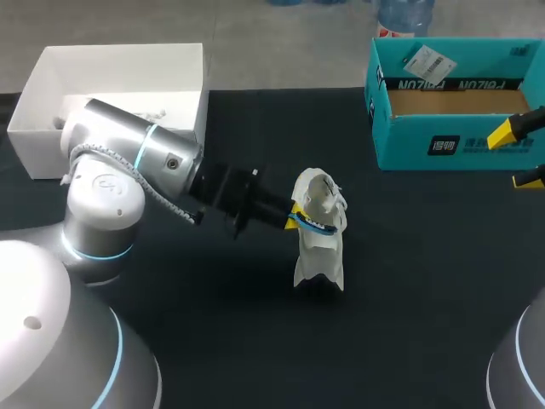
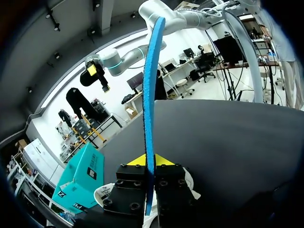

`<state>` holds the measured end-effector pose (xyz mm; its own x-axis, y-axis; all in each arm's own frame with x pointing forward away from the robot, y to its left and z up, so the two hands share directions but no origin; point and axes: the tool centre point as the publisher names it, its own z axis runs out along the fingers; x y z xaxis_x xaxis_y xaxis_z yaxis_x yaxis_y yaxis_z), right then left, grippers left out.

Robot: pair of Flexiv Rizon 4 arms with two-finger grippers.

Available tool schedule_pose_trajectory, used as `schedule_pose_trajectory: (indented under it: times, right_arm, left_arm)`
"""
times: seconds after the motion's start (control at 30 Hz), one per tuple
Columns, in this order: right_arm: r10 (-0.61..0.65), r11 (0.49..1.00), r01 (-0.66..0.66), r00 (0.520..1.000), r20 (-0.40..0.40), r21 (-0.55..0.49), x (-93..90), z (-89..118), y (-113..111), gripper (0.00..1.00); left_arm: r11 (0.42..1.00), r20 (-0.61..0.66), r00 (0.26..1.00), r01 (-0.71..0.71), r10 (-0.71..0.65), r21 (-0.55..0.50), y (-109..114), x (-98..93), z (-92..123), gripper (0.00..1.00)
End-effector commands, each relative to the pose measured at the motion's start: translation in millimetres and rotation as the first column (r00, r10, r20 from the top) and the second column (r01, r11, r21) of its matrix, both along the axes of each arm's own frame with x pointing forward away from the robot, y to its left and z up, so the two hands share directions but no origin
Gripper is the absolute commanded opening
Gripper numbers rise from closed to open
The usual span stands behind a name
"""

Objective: Take the shoe out of the shoebox, open the shoe tongue, remove and reinsert the insole, then place the shoe into the shoebox

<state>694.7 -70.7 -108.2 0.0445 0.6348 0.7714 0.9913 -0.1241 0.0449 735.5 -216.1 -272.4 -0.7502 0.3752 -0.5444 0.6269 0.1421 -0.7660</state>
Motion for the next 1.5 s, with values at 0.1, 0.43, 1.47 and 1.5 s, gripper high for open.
schedule_pose_trajectory:
  times: [0.1,0.43,1.47,1.5]
  right_arm:
    - [-0.002,1.000,0.002,1.000,0.000,-0.001,-0.9,-1,0,1.00]
    - [-0.002,1.000,0.002,1.000,0.000,-0.001,-0.9,-1,0,1.00]
    - [-0.002,1.000,0.002,1.000,0.000,-0.001,-0.9,-1,0,1.00]
    - [-0.002,1.000,0.002,1.000,0.000,-0.001,-0.9,-1,0,1.00]
  left_arm:
    - [1.000,0.000,1.000,-0.009,0.009,0.011,-12,10.3,-17,0.00]
    - [1.000,0.023,1.000,-0.013,0.013,-0.005,-4,-0.3,-4,0.00]
    - [0.998,0.048,0.997,-0.057,0.056,0.027,-6,13.2,-25,0.00]
    - [0.998,0.047,0.997,-0.056,0.055,0.029,-6,13.0,-26,0.00]
